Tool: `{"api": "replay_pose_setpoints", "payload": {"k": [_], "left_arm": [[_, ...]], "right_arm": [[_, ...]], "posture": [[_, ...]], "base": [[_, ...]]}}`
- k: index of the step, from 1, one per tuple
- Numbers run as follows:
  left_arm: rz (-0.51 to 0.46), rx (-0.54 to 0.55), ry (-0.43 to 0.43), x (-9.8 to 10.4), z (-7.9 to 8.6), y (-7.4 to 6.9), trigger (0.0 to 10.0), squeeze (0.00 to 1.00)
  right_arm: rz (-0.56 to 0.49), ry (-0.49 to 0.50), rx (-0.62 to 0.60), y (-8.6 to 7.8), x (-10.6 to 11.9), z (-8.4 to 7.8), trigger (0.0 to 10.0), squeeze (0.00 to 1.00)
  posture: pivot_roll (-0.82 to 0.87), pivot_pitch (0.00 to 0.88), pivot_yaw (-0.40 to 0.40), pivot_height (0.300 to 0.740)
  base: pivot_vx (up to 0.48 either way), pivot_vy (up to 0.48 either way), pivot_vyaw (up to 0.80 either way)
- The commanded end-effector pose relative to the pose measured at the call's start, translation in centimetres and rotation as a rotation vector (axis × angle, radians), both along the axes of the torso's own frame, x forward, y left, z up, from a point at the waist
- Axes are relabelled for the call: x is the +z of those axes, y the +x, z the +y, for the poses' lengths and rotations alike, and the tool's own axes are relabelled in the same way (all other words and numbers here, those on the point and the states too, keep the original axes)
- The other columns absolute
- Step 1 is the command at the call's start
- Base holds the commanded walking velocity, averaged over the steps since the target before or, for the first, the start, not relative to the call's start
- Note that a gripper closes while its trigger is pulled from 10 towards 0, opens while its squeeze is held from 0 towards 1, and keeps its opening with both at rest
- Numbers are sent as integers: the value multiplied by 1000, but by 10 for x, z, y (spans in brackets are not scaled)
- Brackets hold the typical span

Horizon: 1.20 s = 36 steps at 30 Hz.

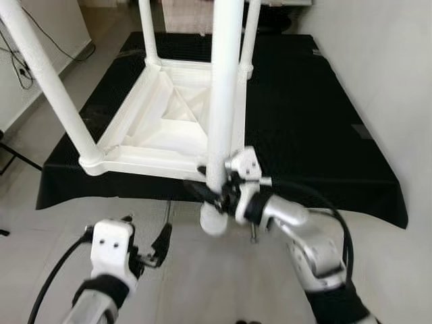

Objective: Building children table

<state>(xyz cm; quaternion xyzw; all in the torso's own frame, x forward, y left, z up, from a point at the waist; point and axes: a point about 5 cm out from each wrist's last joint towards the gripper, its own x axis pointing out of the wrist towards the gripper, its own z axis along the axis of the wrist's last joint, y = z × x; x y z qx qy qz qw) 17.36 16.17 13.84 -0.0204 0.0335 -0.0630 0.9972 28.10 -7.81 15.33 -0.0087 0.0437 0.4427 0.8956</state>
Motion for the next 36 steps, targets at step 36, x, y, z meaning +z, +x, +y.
{"api": "replay_pose_setpoints", "payload": {"k": [36], "left_arm": [[20,-137,21,-6,-10,9,10000,0]], "right_arm": [[-56,-174,43,16,-1,-8,10000,0]], "posture": [[60,65,-23,740]], "base": [[262,0,103]]}}
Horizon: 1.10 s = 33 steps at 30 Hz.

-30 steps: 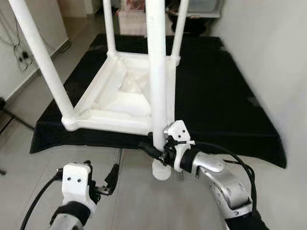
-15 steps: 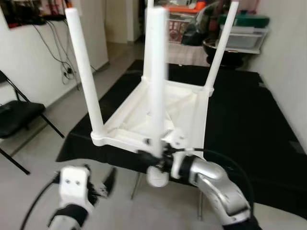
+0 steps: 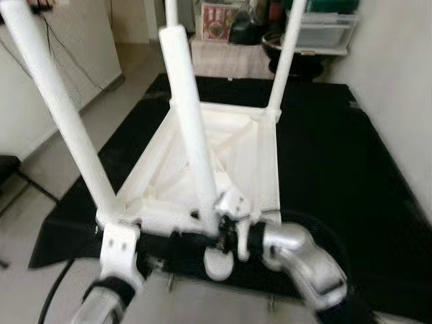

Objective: Building children table

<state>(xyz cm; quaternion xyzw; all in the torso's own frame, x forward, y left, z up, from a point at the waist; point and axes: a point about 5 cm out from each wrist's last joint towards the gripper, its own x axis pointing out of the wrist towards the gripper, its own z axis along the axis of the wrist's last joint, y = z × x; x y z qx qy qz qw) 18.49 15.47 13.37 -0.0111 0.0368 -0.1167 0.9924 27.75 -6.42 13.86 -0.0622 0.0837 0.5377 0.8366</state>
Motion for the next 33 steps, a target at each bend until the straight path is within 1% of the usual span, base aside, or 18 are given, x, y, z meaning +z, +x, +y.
{"api": "replay_pose_setpoints", "payload": {"k": [1,2,3,5,8,9,10,12,16,20,23,25,27,29,31,32,33], "left_arm": [[17,-29,7,-1,-3,-3,10000,0],[17,-35,9,-2,-3,-3,10000,0],[17,-35,9,-2,-3,-3,10000,0],[19,-50,11,-1,-5,-3,10000,0],[20,-51,11,-1,-5,-3,10000,0],[21,-60,15,-1,-7,-4,10000,0],[21,-60,15,-1,-7,-4,10000,0],[23,-66,17,-1,-8,-5,10000,0],[28,-68,19,0,-9,-8,10000,0],[29,-67,17,0,-9,-10,10000,0],[32,-67,16,1,-9,-12,10000,0],[36,-69,14,1,-9,-14,10000,0],[40,-71,13,1,-10,-15,10000,0],[42,-75,14,1,-10,-15,10000,0],[43,-76,14,1,-10,-15,10000,0],[44,-77,14,2,-11,-16,10000,0],[44,-77,14,2,-11,-16,10000,0]], "right_arm": [[-103,-42,-177,20,13,-22,10000,0],[-113,-22,-204,24,18,-21,10000,0],[-113,-22,-204,24,18,-21,10000,0],[-114,132,-307,37,38,-11,10000,0],[-113,146,-315,38,40,-10,10000,0],[-75,249,-369,49,50,3,10000,0],[-75,249,-369,49,50,3,10000,0],[-48,298,-381,54,54,14,10000,0],[-53,303,-362,55,56,23,10000,0],[-62,298,-359,57,58,28,10000,0],[-46,290,-320,56,57,34,10000,0],[-35,294,-257,52,59,38,10000,0],[-27,306,-255,53,60,37,10000,0],[-25,320,-319,59,61,30,10000,0],[-29,322,-343,62,62,27,10000,0],[-46,299,-398,67,60,22,10000,0],[-46,299,-398,67,60,22,10000,0]], "posture": [[60,65,-23,740],[59,68,-23,740],[59,68,-23,740],[60,69,-23,740],[60,69,-23,740],[74,75,-26,740],[74,75,-26,740],[82,80,-28,740],[90,92,-32,740],[93,102,-34,740],[93,108,-32,740],[94,114,-31,740],[91,120,-29,740],[90,123,-29,740],[90,123,-29,740],[90,129,-29,740],[90,129,-29,740]], "base": [[0,0,0],[0,0,0],[0,0,0],[0,0,0],[0,0,0],[0,0,0],[0,0,0],[0,0,0],[0,0,0],[0,0,0],[0,0,0],[0,0,0],[0,0,0],[0,0,0],[0,0,0],[0,0,0],[0,0,0]]}}
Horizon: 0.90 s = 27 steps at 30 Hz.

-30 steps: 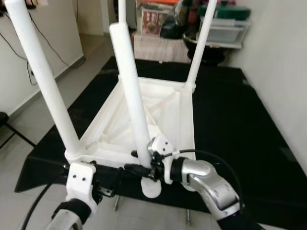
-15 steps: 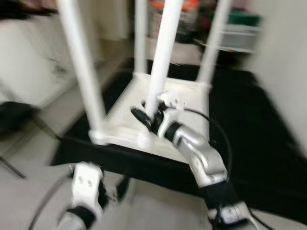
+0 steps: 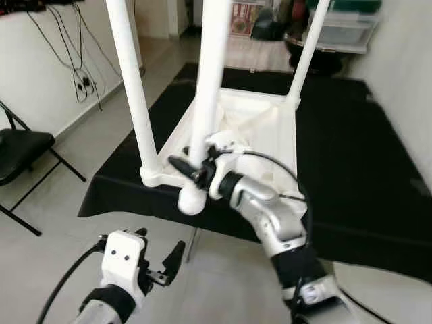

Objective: Building children table

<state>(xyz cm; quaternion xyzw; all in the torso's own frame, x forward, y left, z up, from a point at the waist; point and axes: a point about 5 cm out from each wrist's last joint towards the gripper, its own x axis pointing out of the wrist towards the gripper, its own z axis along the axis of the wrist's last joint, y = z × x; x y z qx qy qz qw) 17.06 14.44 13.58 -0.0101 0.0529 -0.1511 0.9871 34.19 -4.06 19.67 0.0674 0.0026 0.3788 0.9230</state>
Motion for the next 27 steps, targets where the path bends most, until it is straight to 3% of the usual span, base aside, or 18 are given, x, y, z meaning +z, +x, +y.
{"api": "replay_pose_setpoints", "payload": {"k": [1,2,3,14,18,21,24,27], "left_arm": [[12,-9,12,0,-1,-2,10000,0],[12,-12,14,1,-1,-3,10000,0],[11,-13,15,1,-1,-3,10000,0],[18,-20,11,6,-4,-11,10000,0],[26,-20,-2,10,-7,-18,10000,0],[27,-17,-5,10,-7,-18,10000,0],[28,-12,-6,12,-8,-21,10000,0],[28,-11,-5,12,-8,-21,10000,0]], "right_arm": [[-24,-36,-73,7,0,-7,10000,0],[-28,-126,-150,14,-7,-14,10000,0],[-27,-147,-169,16,-9,-16,10000,0],[-9,-208,-178,24,-10,-18,10000,0],[-100,-37,-314,37,21,-18,10000,0],[-113,-16,-324,38,26,-17,10000,0],[-150,90,-356,41,45,-10,10000,0],[-157,108,-359,42,49,-7,10000,0]], "posture": [[92,135,-30,740],[92,142,-28,740],[92,142,-28,740],[106,186,-33,740],[124,224,-43,740],[124,224,-43,740],[129,236,-49,740],[131,235,-50,740]], "base": [[0,0,0],[0,0,0],[0,0,0],[0,0,0],[0,0,0],[0,0,0],[0,0,0],[0,0,0]]}}
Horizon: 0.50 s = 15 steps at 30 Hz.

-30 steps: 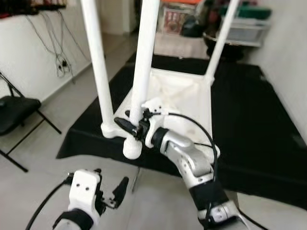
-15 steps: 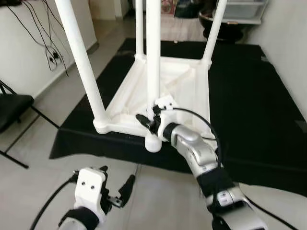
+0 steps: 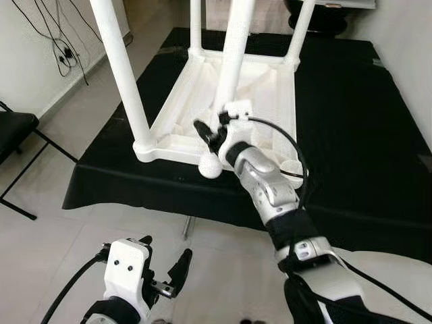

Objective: Building children table

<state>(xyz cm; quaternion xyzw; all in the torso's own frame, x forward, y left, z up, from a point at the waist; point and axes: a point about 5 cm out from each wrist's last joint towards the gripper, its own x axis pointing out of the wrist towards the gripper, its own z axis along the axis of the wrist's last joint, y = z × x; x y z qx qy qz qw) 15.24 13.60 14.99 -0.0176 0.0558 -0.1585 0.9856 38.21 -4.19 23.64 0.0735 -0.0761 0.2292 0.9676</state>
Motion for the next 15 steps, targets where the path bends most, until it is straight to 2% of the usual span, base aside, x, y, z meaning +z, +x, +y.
{"api": "replay_pose_setpoints", "payload": {"k": [1,8,11,15], "left_arm": [[19,4,12,-2,0,-2,10000,0],[14,7,24,-1,1,0,10000,0],[-23,3,39,2,1,8,10000,0],[-46,7,38,6,1,14,10000,0]], "right_arm": [[-51,45,-29,2,12,-3,10000,0],[-73,72,45,-1,18,1,10000,0],[-109,139,197,-14,29,-9,10000,0],[-124,155,242,-19,32,-16,10000,0]], "posture": [[131,233,-52,740],[121,220,-53,740],[94,193,-47,740],[94,193,-47,740]], "base": [[0,0,0],[0,0,0],[0,0,0],[0,0,0]]}}
